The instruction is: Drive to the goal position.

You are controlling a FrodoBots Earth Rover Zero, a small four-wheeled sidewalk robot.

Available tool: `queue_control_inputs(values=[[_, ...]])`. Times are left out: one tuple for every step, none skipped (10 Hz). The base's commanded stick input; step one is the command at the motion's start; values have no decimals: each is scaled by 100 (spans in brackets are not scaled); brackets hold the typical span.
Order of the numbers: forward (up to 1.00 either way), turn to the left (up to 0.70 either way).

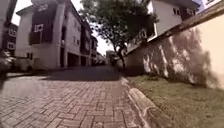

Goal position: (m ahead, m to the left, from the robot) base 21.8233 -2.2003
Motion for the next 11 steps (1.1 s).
queue_control_inputs(values=[[70, 0], [70, 0], [70, 0], [70, 0], [70, 0], [70, 0], [70, 0], [70, 0], [70, 0], [70, 0], [70, 0]])
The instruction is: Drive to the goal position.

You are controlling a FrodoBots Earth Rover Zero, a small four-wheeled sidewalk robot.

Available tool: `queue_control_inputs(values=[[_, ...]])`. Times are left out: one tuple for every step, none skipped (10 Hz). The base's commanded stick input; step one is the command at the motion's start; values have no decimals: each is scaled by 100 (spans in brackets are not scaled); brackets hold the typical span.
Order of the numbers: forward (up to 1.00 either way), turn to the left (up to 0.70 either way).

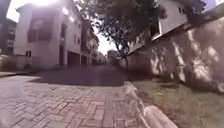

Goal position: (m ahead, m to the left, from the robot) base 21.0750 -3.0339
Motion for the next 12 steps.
queue_control_inputs(values=[[70, 0], [70, 0], [70, 0], [70, 0], [70, 0], [70, 0], [70, 0], [70, 0], [70, 0], [70, 0], [70, 0], [70, 0]])
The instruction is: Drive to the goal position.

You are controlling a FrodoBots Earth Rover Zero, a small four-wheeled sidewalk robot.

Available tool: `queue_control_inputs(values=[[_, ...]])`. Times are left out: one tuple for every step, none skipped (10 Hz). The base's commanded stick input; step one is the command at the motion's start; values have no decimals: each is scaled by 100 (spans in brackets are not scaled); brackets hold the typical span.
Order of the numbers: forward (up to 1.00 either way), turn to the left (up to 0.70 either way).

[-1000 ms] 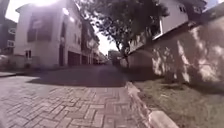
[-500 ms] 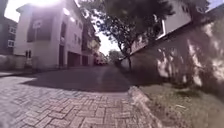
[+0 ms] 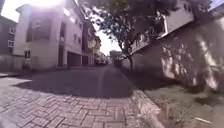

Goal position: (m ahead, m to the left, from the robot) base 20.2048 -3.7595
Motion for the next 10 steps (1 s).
queue_control_inputs(values=[[70, 0], [70, 0], [70, 0], [70, 0], [70, 0], [70, 0], [70, 0], [70, 0], [70, 0], [70, 0]])
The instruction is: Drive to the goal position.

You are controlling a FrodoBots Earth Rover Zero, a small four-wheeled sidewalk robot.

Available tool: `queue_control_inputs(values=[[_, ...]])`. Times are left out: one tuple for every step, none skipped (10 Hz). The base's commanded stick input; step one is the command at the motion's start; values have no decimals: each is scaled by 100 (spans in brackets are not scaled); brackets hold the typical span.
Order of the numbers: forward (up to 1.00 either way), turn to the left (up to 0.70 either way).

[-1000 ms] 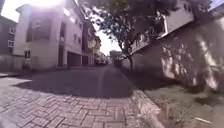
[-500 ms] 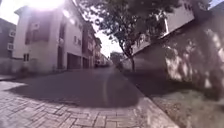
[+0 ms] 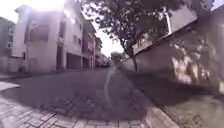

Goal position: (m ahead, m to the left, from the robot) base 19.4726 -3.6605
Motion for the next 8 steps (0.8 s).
queue_control_inputs(values=[[70, 0], [70, 0], [70, 0], [70, 0], [70, 0], [70, 0], [70, 0], [70, 0]])
